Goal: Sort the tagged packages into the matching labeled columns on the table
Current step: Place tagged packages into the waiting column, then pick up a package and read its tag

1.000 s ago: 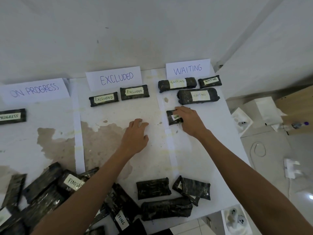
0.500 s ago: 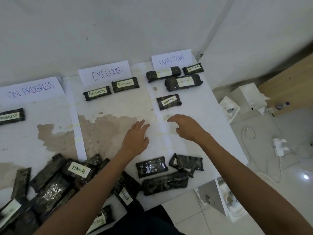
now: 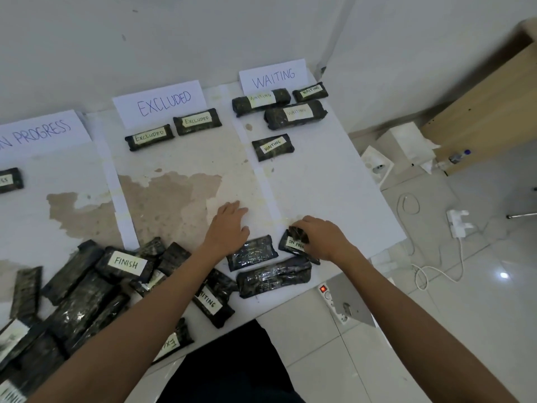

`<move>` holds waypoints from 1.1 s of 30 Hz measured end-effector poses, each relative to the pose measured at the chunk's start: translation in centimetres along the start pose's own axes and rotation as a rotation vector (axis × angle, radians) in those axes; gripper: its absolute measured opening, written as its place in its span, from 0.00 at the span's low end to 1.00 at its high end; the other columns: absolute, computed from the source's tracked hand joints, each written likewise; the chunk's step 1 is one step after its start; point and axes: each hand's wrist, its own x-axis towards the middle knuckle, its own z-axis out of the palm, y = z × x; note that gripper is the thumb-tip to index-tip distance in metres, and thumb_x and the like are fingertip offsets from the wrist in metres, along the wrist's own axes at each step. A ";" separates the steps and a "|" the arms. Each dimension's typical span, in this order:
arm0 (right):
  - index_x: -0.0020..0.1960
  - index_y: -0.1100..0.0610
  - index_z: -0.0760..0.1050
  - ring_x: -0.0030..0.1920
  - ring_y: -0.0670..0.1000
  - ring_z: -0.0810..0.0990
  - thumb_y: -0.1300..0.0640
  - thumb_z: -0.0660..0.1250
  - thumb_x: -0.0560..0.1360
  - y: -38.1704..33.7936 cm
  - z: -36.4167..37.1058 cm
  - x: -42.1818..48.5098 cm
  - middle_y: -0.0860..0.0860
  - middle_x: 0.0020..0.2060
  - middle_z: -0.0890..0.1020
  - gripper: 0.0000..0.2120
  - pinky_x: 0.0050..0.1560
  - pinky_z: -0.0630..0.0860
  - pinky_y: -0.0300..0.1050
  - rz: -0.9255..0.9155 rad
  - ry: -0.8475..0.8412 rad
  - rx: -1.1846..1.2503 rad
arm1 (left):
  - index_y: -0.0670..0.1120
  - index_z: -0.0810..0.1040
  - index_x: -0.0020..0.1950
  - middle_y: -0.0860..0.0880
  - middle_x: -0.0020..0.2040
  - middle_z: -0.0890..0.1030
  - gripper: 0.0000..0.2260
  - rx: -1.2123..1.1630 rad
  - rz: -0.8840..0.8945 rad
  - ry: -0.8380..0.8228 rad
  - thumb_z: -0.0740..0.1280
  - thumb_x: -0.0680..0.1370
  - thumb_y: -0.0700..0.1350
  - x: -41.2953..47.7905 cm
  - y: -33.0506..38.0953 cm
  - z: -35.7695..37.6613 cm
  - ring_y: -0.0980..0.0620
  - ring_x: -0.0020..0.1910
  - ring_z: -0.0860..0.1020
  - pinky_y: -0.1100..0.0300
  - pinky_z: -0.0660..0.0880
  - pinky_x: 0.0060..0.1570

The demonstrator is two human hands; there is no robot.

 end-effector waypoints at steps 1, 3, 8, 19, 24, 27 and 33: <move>0.64 0.54 0.73 0.55 0.54 0.78 0.62 0.65 0.74 -0.1 -0.4 -0.2 0.51 0.56 0.78 0.18 0.50 0.73 0.44 0.036 0.078 0.178 | 0.44 0.66 0.71 0.43 0.73 0.63 0.21 -0.067 0.025 0.039 0.61 0.78 0.43 -0.3 0.5 -0.2 0.43 0.72 0.58 0.51 0.58 0.71; 0.58 0.56 0.77 0.50 0.50 0.79 0.64 0.64 0.75 -0.3 -1.6 -0.4 0.49 0.50 0.81 0.13 0.49 0.74 0.41 0.120 0.220 0.608 | 0.45 0.70 0.67 0.45 0.66 0.71 0.18 -0.222 0.041 0.065 0.62 0.78 0.43 -1.3 2.0 -0.5 0.47 0.66 0.68 0.54 0.66 0.65; 0.53 0.57 0.77 0.46 0.55 0.81 0.67 0.65 0.76 -1.3 -4.2 -0.8 0.57 0.45 0.82 0.09 0.49 0.80 0.54 0.203 0.200 1.373 | 0.50 0.73 0.62 0.52 0.54 0.79 0.12 -0.650 -0.099 -0.121 0.63 0.78 0.45 -3.6 6.3 -0.5 0.57 0.49 0.77 0.68 0.72 0.45; 0.54 0.61 0.73 0.45 0.57 0.81 0.69 0.65 0.75 -3.5 -5.5 -0.5 0.58 0.45 0.81 0.10 0.48 0.81 0.54 0.268 0.221 1.601 | 0.44 0.76 0.56 0.46 0.48 0.81 0.08 -0.887 -0.206 -0.011 0.63 0.78 0.39 -4.2 7.1 -1.0 0.52 0.41 0.82 0.60 0.80 0.42; 0.61 0.59 0.66 0.44 0.55 0.83 0.65 0.68 0.75 -5.1 -5.4 0.1 0.58 0.49 0.81 0.17 0.41 0.82 0.49 0.341 0.228 1.496 | 0.47 0.77 0.52 0.49 0.45 0.82 0.05 -0.787 -0.174 0.065 0.67 0.76 0.42 -4.1 6.1 -1.9 0.54 0.40 0.82 0.63 0.77 0.39; 0.59 0.57 0.72 0.46 0.56 0.84 0.64 0.65 0.76 -6.2 -5.5 1.0 0.56 0.48 0.84 0.12 0.47 0.81 0.51 0.220 0.178 1.315 | 0.49 0.76 0.55 0.52 0.45 0.81 0.08 -0.743 -0.169 0.096 0.66 0.76 0.46 -4.1 5.7 -2.6 0.56 0.42 0.80 0.63 0.75 0.41; 0.64 0.54 0.74 0.48 0.54 0.82 0.60 0.68 0.75 -8.9 -7.3 3.4 0.53 0.50 0.82 0.18 0.47 0.79 0.49 -0.007 0.034 0.922 | 0.43 0.76 0.53 0.46 0.47 0.82 0.07 -0.936 -0.279 0.258 0.64 0.78 0.44 -2.9 3.7 -5.1 0.52 0.42 0.82 0.60 0.78 0.41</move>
